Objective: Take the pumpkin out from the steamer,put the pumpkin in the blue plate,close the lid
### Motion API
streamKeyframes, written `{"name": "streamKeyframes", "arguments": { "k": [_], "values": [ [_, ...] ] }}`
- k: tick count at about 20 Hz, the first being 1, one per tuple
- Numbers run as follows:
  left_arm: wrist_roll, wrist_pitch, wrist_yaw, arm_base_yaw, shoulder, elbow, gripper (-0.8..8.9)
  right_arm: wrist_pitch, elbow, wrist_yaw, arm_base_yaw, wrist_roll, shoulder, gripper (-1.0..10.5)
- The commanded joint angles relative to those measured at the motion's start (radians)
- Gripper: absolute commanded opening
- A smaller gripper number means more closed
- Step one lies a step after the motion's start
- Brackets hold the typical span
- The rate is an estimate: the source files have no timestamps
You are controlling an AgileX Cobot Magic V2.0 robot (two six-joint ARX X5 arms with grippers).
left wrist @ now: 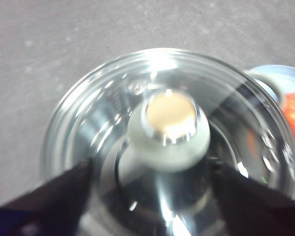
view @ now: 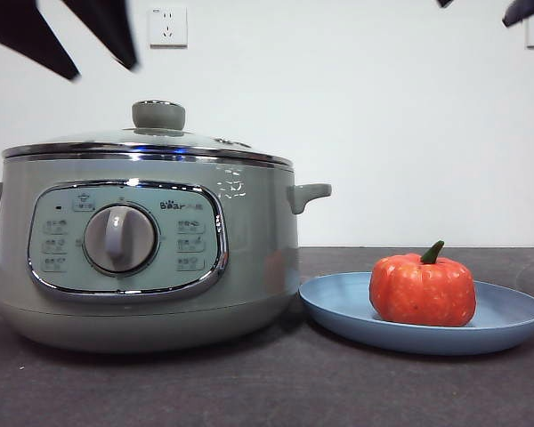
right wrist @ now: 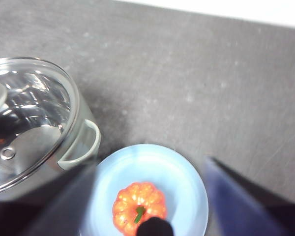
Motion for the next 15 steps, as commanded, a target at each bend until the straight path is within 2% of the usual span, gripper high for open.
{"name": "streamKeyframes", "arguments": {
  "k": [1,5,9,12,15],
  "values": [
    [-0.005,-0.043,-0.008,0.002,-0.072,-0.009,-0.06,0.013,-0.013,-0.001,0.002,-0.021,-0.031,0.1],
    [0.025,0.026,-0.066,-0.011,-0.219,-0.064,-0.08,0.186,-0.162,-0.001,0.024,-0.013,-0.143,-0.2],
    [0.027,0.161,-0.163,-0.031,-0.426,-0.304,-0.08,0.389,-0.391,-0.002,0.059,-0.009,-0.288,-0.2],
    [0.022,0.24,-0.167,-0.033,-0.538,-0.424,-0.08,0.441,-0.459,0.0,0.077,-0.004,-0.341,-0.2],
    [0.004,0.219,-0.167,-0.032,-0.588,-0.451,-0.03,0.431,-0.463,0.008,0.079,-0.004,-0.344,-0.2]
  ]
}}
